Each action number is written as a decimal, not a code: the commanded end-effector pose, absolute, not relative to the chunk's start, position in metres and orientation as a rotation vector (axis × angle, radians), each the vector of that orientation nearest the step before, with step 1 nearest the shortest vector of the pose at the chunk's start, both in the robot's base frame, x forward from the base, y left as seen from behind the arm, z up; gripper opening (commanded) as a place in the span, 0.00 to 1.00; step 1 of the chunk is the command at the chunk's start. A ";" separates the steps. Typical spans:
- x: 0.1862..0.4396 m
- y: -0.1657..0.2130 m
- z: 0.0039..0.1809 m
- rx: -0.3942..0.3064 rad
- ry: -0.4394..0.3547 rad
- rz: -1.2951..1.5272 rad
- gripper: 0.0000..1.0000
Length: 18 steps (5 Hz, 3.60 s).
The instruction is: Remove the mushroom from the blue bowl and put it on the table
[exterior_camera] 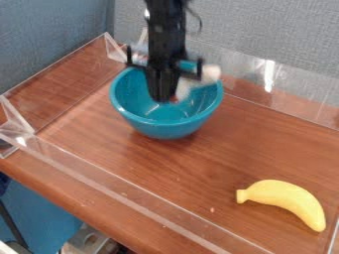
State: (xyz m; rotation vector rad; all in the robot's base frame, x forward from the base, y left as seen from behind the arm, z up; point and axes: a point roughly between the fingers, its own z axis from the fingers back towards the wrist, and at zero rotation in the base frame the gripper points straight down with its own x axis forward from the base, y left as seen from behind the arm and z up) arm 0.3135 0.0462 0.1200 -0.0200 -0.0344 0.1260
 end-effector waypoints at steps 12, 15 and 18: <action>0.325 0.101 0.135 -0.011 -0.120 0.289 1.00; 0.332 0.091 0.091 0.023 -0.058 0.285 1.00; 0.327 0.105 0.132 -0.043 -0.113 0.333 0.00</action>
